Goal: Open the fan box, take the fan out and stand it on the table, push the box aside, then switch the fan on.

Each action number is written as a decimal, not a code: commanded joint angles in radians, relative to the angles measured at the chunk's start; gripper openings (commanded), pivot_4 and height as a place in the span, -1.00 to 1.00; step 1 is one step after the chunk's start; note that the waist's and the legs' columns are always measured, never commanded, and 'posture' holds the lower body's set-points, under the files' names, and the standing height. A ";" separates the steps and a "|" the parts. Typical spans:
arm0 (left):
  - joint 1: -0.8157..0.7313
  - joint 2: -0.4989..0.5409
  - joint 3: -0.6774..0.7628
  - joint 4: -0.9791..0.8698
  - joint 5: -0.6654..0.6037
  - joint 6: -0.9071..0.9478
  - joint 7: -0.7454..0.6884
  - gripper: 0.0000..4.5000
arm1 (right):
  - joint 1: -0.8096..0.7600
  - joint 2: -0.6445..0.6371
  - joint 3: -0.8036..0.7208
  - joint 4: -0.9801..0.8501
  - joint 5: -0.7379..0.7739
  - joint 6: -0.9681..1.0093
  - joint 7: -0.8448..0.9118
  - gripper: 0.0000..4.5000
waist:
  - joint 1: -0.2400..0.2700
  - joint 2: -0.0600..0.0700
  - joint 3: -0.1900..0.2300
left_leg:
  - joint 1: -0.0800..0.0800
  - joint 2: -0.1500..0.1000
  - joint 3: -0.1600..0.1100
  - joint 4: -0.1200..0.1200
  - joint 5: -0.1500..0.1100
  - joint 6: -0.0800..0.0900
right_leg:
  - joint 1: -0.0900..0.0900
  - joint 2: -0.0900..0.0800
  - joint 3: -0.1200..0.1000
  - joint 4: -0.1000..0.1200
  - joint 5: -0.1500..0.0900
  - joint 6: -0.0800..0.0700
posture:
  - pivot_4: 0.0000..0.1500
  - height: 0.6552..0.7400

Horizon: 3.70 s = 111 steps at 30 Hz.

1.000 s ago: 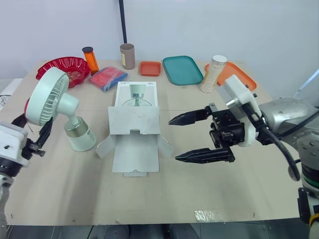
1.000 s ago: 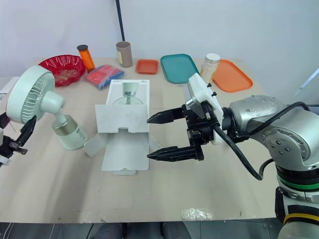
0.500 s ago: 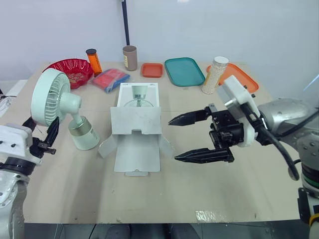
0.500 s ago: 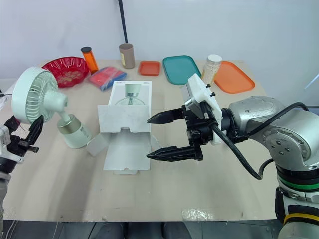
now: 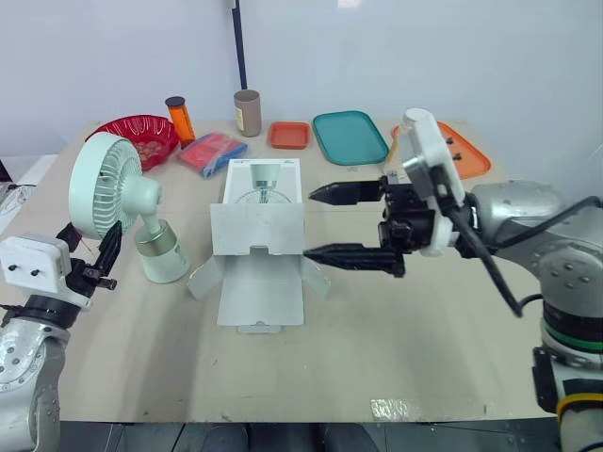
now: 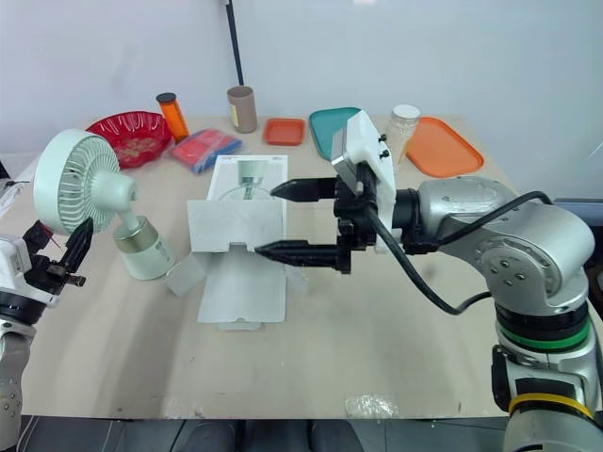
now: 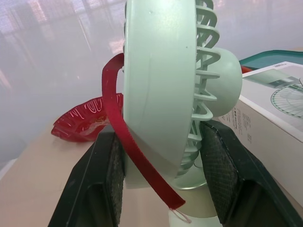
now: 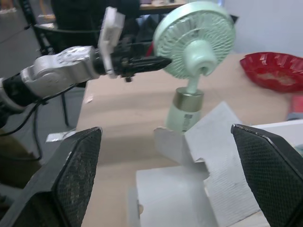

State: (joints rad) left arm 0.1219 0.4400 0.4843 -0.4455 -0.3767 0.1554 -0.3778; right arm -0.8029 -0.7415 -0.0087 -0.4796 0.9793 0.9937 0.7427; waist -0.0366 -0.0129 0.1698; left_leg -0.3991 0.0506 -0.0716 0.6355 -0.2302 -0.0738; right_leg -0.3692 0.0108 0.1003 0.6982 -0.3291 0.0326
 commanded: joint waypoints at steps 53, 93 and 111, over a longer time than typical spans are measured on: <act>-0.024 -0.094 -0.117 0.156 -0.167 0.196 0.039 0.27 | -0.032 0.073 -0.013 -0.036 -0.066 0.009 -0.080 1.00 | 0.014 0.015 -0.009 | 0.006 -0.003 0.000 -0.003 0.000 0.000 | 0.005 -0.002 0.002 -0.002 -0.006 0.010 | 1.00 1.00; 0.431 0.050 0.133 -0.251 -0.386 0.356 -0.104 0.99 | 0.048 0.042 -0.033 -0.088 -0.028 0.022 -0.083 1.00 | -0.011 -0.016 0.011 | -0.008 0.001 0.000 -0.009 0.001 -0.003 | -0.007 0.000 0.002 -0.012 0.001 0.001 | 1.00 1.00; 0.388 0.296 0.144 -0.245 -0.412 0.248 -0.542 0.99 | 0.230 0.034 -0.024 -0.232 0.000 0.143 -0.343 1.00 | -0.014 -0.016 0.012 | -0.008 0.002 0.003 -0.012 0.001 -0.003 | -0.009 0.000 0.004 -0.014 0.001 0.001 | 1.00 1.00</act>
State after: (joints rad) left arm 0.5098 0.7284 0.6283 -0.6543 -0.7917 0.4360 -0.8917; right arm -0.5781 -0.7120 -0.0211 -0.6690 0.9882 1.1284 0.4468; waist -0.0505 -0.0288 0.1818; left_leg -0.4074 0.0527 -0.0687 0.6238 -0.2289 -0.0771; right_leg -0.3781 0.0114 0.1040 0.6845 -0.3281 0.0333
